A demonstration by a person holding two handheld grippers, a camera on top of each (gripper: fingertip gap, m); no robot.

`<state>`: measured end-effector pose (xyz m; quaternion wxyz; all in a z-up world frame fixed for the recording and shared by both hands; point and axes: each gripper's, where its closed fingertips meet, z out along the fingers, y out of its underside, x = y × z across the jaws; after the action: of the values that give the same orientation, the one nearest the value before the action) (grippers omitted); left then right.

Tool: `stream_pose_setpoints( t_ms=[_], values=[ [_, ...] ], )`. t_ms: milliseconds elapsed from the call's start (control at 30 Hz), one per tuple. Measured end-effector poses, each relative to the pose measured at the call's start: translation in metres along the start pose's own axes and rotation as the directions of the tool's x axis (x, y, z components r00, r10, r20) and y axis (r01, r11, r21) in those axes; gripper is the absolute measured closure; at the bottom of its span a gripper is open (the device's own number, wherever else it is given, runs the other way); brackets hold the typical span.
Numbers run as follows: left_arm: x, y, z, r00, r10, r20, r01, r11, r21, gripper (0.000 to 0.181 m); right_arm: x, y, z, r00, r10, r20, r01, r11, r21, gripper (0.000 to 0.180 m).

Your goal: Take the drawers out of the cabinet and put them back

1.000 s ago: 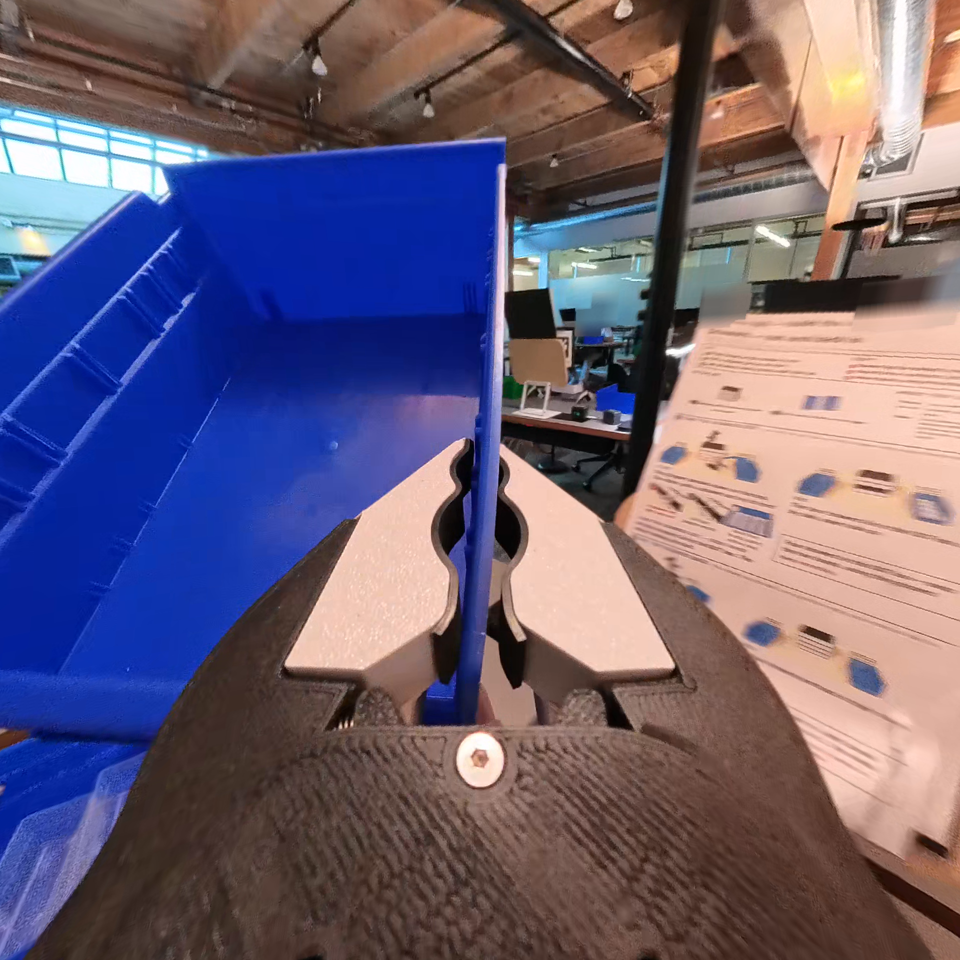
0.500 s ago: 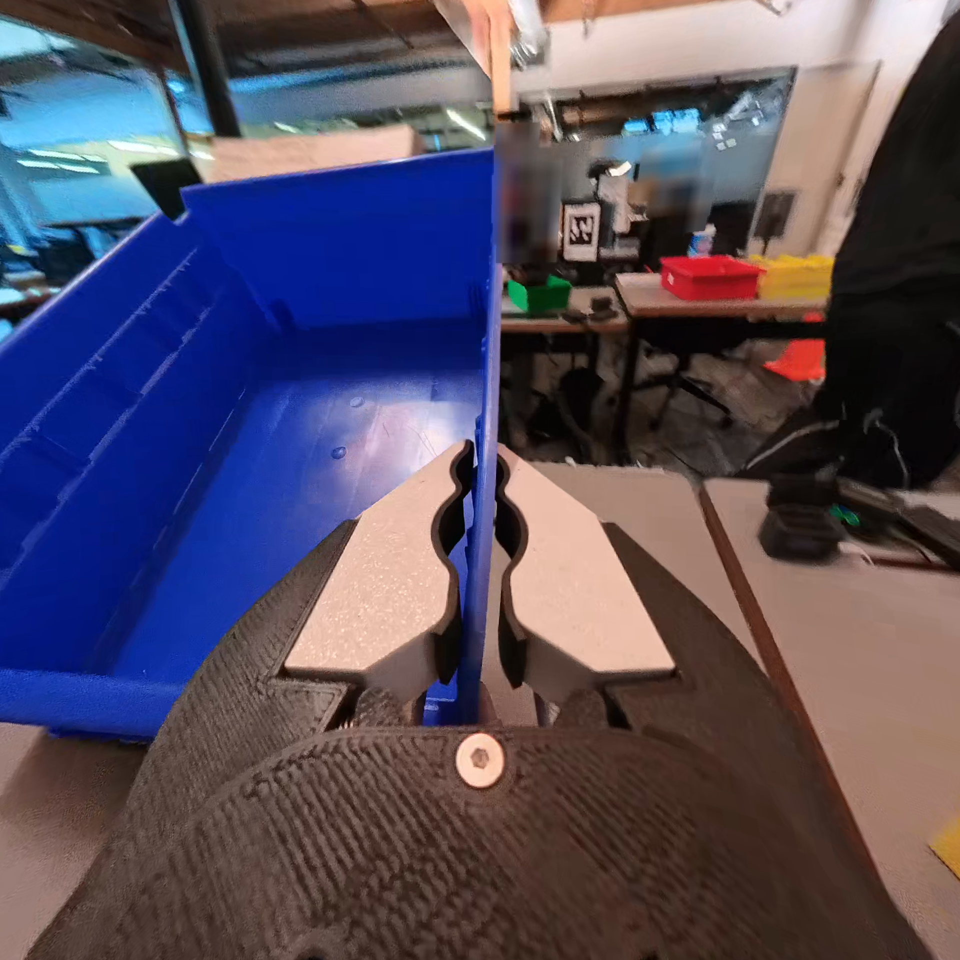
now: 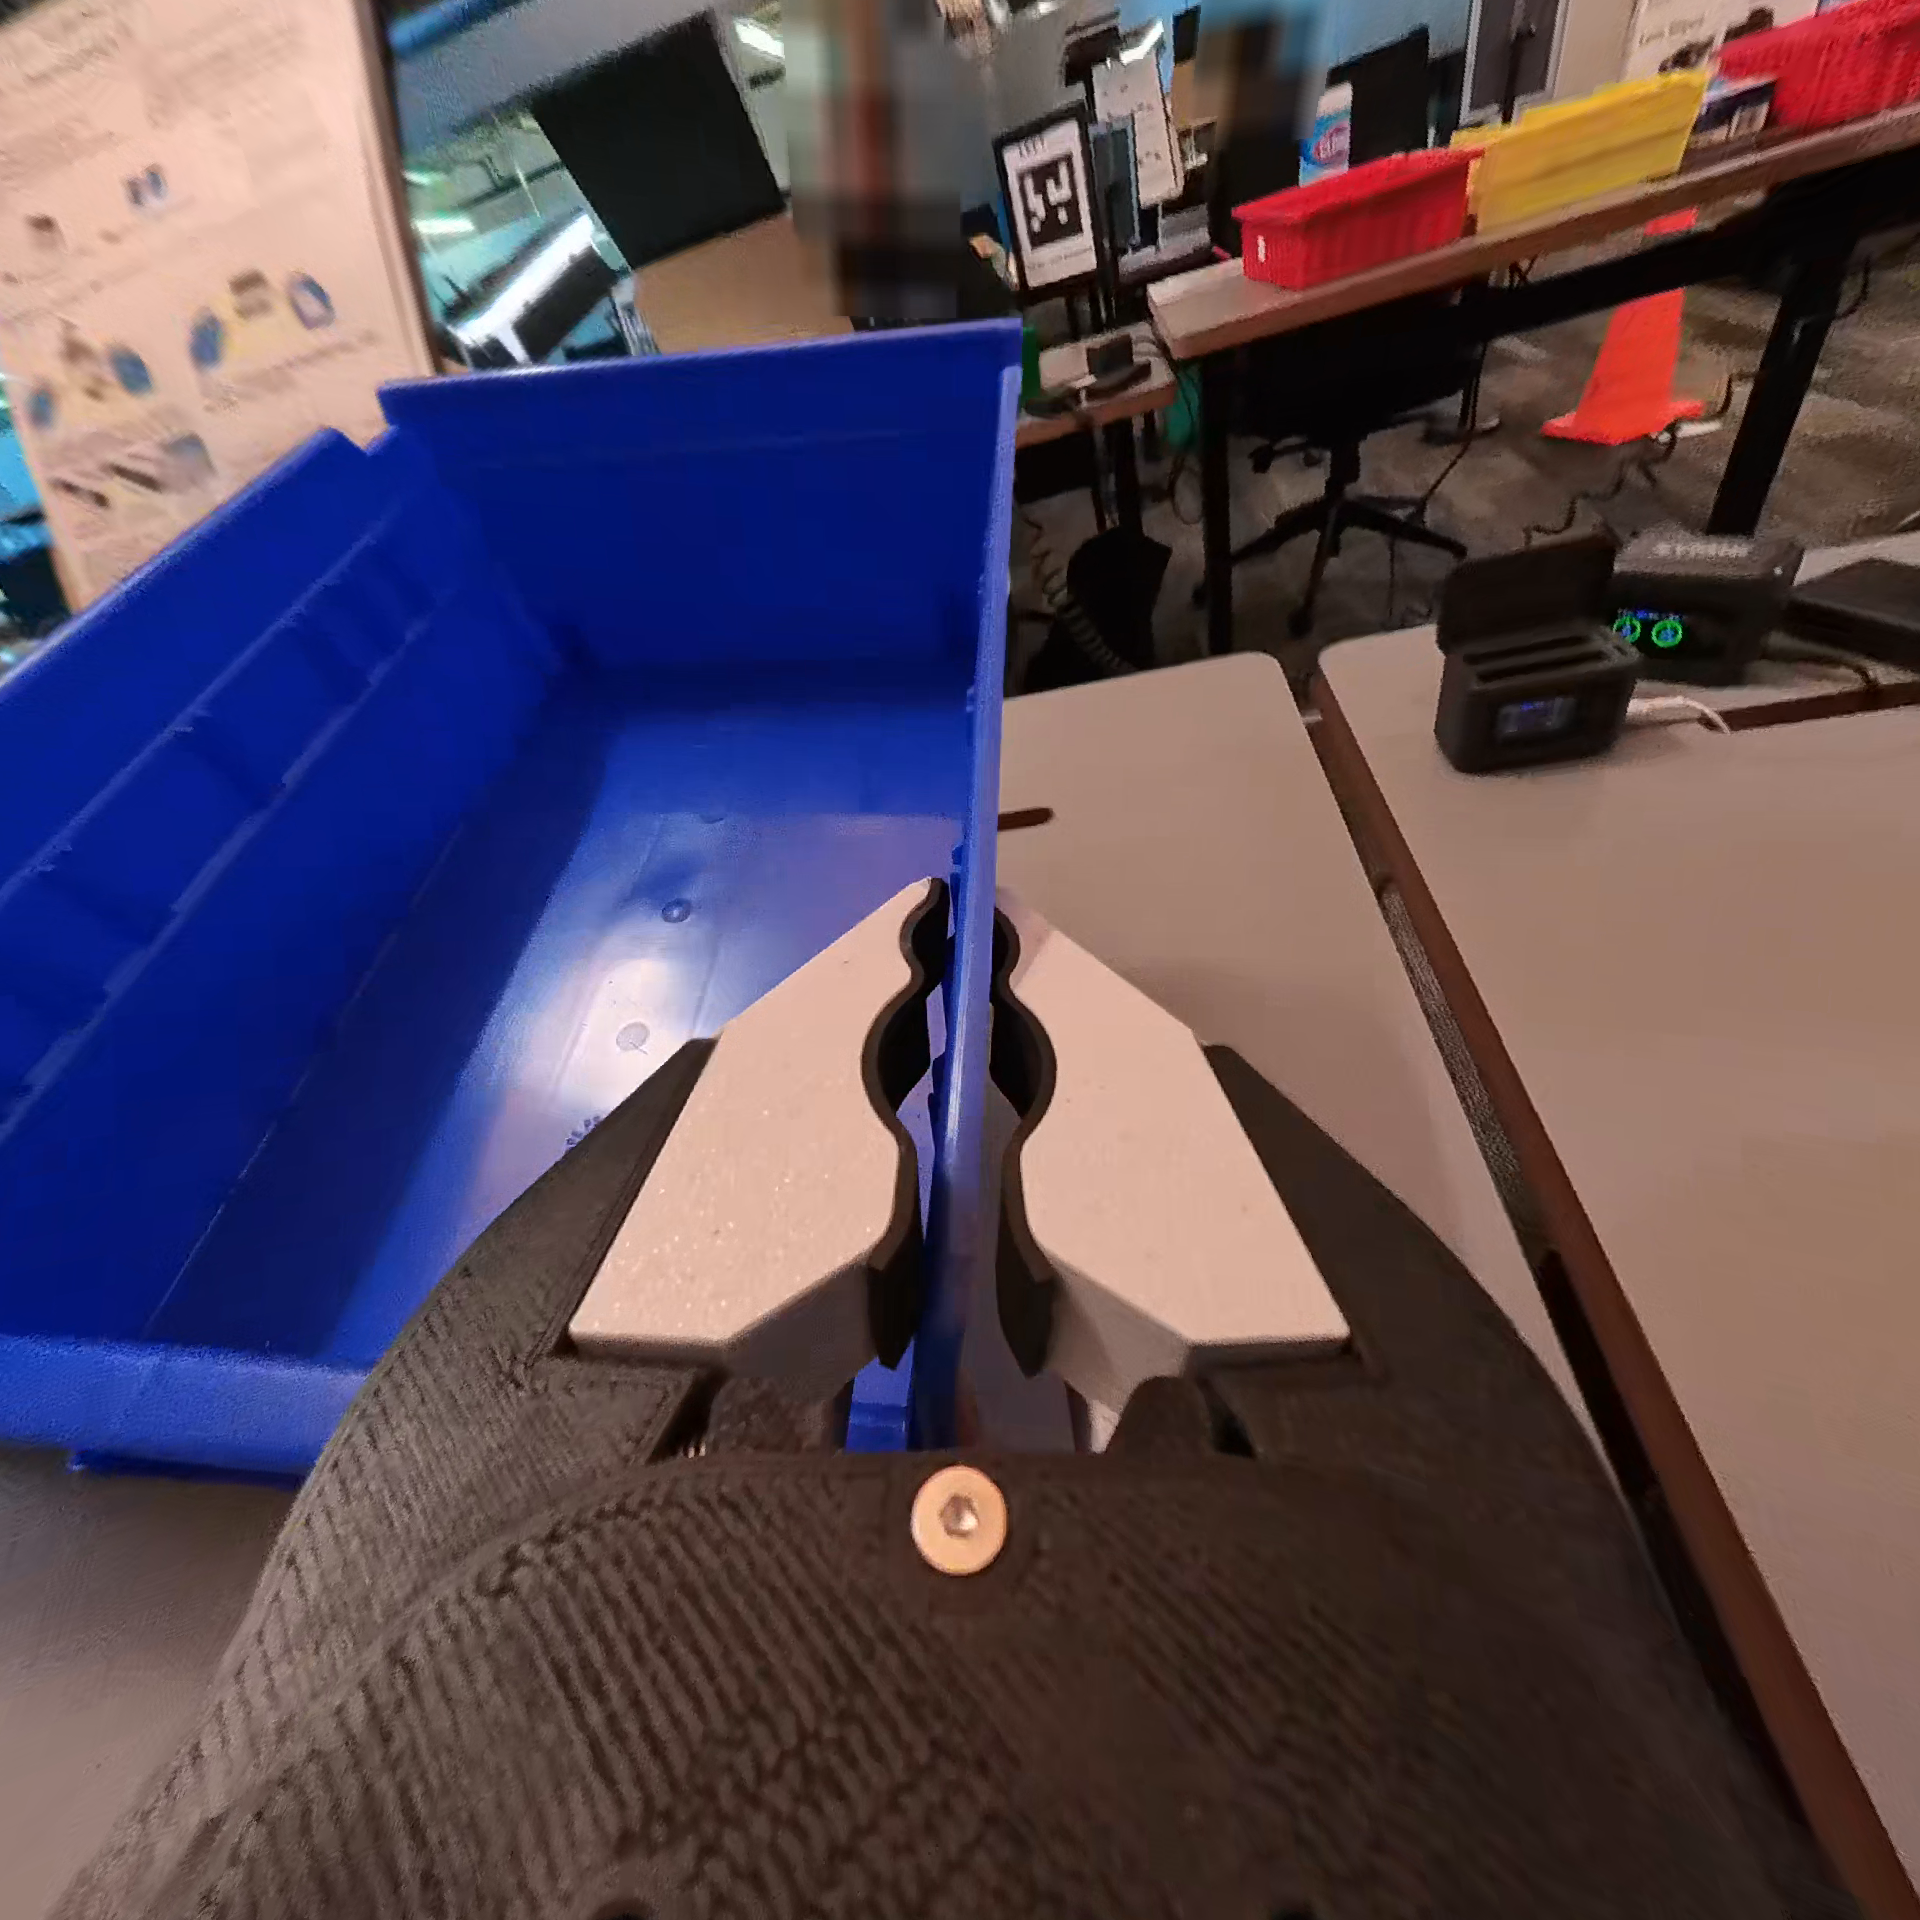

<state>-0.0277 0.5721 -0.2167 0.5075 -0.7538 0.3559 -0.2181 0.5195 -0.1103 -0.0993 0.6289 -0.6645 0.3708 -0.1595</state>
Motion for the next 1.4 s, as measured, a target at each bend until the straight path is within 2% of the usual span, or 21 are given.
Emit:
stream_pose_setpoints(
  t_ms=[200, 433, 667, 867, 900, 967, 1033, 1100, 1133, 1167, 1200, 1267, 1333, 1400],
  values=[
    [0.0, -0.001, 0.003, 1.0, 0.01, -0.004, -0.01, 1.0, 0.01, 0.181, 0.035, 0.049, 0.038, 0.999, -0.006, -0.033, 0.002, 0.994, -0.106, 0.178],
    [-0.002, -0.003, 0.008, 1.0, 0.025, -0.01, -0.025, 1.0, 0.012, 0.18, 0.045, 0.087, 0.069, 0.999, 0.012, -0.044, -0.021, 0.979, -0.204, 0.177],
    [-0.003, -0.004, 0.01, 1.0, 0.028, -0.003, -0.028, 0.999, 0.02, 0.18, 0.048, 0.087, 0.092, 0.994, -0.104, -0.016, 0.098, 0.972, -0.214, 0.177],
    [-0.003, -0.004, 0.01, 0.999, 0.044, 0.013, -0.044, 0.999, 0.022, 0.179, 0.047, 0.083, 0.109, 0.992, -0.121, -0.022, 0.115, 0.974, -0.196, 0.177],
    [-0.004, -0.004, 0.01, 0.999, 0.049, 0.017, -0.049, 0.999, 0.021, 0.178, 0.046, 0.077, 0.109, 0.992, -0.122, -0.031, 0.115, 0.979, -0.167, 0.168],
    [-0.005, -0.003, 0.01, 0.997, 0.07, 0.03, -0.07, 0.997, 0.011, 0.177, 0.048, 0.047, 0.099, 0.982, -0.159, -0.103, 0.156, 0.987, -0.036, 0.129],
    [-0.006, 0.002, 0.01, 0.994, 0.1, 0.039, -0.099, 0.995, -0.029, 0.175, 0.04, -0.001, 0.073, 0.945, -0.262, -0.195, 0.289, 0.95, 0.122, 0.12],
    [-0.008, 0.004, 0.008, 0.989, 0.134, 0.065, -0.131, 0.99, -0.06, 0.165, 0.013, -0.048, 0.04, 0.871, -0.415, -0.264, 0.475, 0.848, 0.236, 0.112],
    [-0.012, 0.001, 0.004, 0.984, 0.147, 0.105, -0.142, 0.988, -0.056, 0.157, -0.002, -0.068, 0.022, 0.811, -0.493, -0.316, 0.573, 0.776, 0.262, 0.096],
    [-0.015, -0.006, -0.002, 0.977, 0.158, 0.146, -0.154, 0.987, -0.04, 0.15, -0.018, -0.09, 0.004, 0.74, -0.545, -0.393, 0.662, 0.692, 0.288, 0.08],
    [-0.014, -0.014, -0.009, 0.971, 0.17, 0.171, -0.171, 0.985, -0.011, 0.144, -0.037, -0.11, -0.013, 0.658, -0.589, -0.469, 0.746, 0.593, 0.302, 0.074],
    [-0.003, -0.033, -0.026, 0.965, 0.187, 0.182, -0.202, 0.977, 0.072, 0.14, -0.079, -0.131, -0.029, 0.496, -0.701, -0.513, 0.868, 0.416, 0.271, 0.068],
    [0.016, -0.047, -0.04, 0.966, 0.209, 0.151, -0.229, 0.965, 0.129, 0.142, -0.108, -0.142, -0.028, 0.424, -0.757, -0.497, 0.906, 0.362, 0.221, 0.051],
    [0.041, -0.051, -0.046, 0.97, 0.235, 0.065, -0.242, 0.962, 0.128, 0.143, -0.124, -0.157, -0.03, 0.363, -0.746, -0.558, 0.929, 0.34, 0.149, 0.025]
  ],
)
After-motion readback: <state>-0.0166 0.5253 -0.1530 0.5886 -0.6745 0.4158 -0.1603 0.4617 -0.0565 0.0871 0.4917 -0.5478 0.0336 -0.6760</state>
